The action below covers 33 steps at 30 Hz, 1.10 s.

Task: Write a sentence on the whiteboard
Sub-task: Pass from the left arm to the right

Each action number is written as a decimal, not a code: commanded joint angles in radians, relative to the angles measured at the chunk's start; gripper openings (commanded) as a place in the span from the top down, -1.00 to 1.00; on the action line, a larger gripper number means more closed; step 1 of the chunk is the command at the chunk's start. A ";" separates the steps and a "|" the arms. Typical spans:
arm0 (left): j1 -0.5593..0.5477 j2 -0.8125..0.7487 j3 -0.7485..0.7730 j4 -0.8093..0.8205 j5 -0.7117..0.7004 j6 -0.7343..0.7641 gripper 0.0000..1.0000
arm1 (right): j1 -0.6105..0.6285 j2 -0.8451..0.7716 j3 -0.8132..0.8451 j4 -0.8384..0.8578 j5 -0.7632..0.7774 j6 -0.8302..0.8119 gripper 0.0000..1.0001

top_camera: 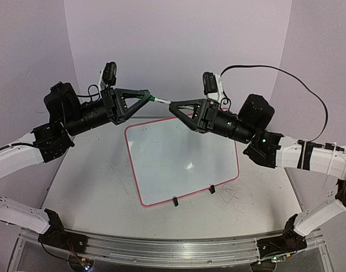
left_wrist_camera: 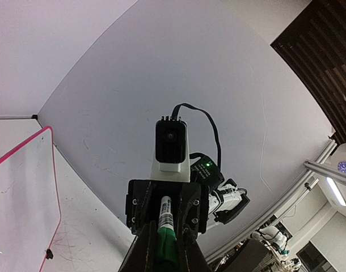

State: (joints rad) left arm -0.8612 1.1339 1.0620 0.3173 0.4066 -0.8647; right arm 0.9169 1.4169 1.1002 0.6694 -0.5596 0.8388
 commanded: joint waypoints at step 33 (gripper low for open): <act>-0.002 0.020 -0.013 0.091 0.048 -0.054 1.00 | 0.001 0.082 0.095 0.211 -0.077 0.080 0.57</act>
State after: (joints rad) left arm -0.8612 1.1511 1.0508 0.3756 0.4358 -0.8997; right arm 0.9150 1.4840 1.1342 0.8375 -0.5979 0.9215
